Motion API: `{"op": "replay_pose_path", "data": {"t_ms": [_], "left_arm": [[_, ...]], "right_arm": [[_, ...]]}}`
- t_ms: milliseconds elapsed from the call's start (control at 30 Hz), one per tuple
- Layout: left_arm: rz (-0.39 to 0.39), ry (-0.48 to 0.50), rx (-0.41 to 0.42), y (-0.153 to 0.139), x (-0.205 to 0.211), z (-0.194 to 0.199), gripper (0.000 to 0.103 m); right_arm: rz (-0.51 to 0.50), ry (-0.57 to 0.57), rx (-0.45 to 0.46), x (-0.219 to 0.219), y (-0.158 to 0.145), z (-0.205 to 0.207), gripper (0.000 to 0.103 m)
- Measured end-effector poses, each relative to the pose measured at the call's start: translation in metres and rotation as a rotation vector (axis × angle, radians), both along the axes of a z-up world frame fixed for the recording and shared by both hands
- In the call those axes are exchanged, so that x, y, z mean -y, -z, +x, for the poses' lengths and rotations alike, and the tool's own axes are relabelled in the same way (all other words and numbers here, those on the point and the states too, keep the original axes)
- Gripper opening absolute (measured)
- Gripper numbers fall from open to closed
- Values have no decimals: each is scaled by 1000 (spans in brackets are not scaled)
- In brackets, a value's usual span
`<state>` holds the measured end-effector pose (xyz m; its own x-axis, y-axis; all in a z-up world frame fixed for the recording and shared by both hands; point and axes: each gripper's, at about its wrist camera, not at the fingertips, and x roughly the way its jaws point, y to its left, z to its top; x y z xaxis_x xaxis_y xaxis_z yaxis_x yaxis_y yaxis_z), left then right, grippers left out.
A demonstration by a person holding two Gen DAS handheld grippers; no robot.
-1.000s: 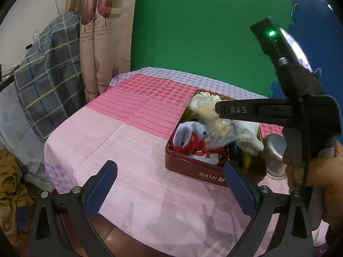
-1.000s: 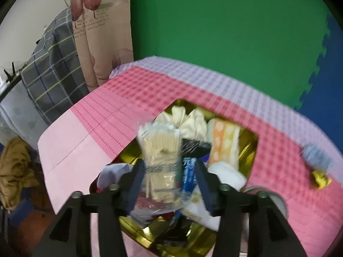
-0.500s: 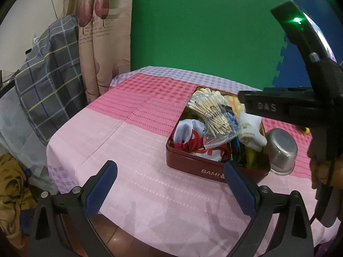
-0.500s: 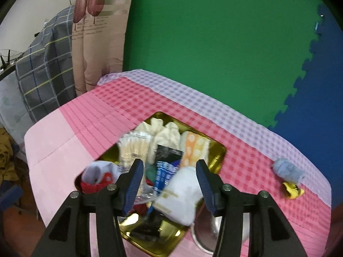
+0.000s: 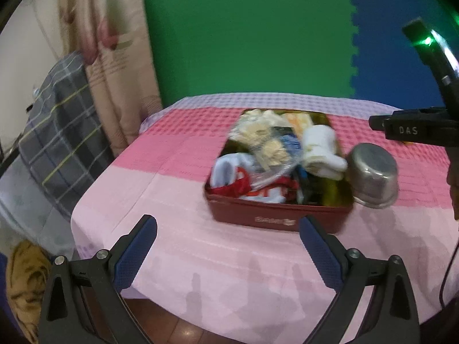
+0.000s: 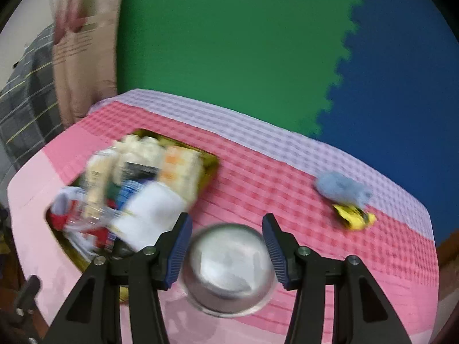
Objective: Organize soft objects
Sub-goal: 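Grasp the rolled blue towel with the left gripper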
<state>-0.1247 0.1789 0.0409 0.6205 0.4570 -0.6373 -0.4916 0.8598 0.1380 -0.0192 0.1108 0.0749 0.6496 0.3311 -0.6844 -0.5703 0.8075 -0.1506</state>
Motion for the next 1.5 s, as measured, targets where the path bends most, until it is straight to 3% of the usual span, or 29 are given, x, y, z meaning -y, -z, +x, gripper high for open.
{"op": "replay_pose_path", "data": {"t_ms": [200, 400, 700, 1167, 1267, 1500], "left_arm": [[44, 176, 4, -18, 42, 19, 98], [-45, 322, 5, -33, 76, 61, 98], [-95, 469, -13, -45, 114, 136, 98], [-107, 616, -67, -42, 134, 230, 98], [-99, 667, -78, -43, 142, 256, 98], [-144, 766, -86, -39, 158, 325, 98]], "right_arm": [[34, 139, -52, 73, 17, 39, 52], [58, 267, -84, 141, 34, 73, 52], [66, 430, -125, 226, 60, 117, 52], [15, 539, -145, 286, 89, 157, 52], [61, 567, -138, 303, 94, 160, 66], [104, 565, -151, 310, 95, 160, 72]]}}
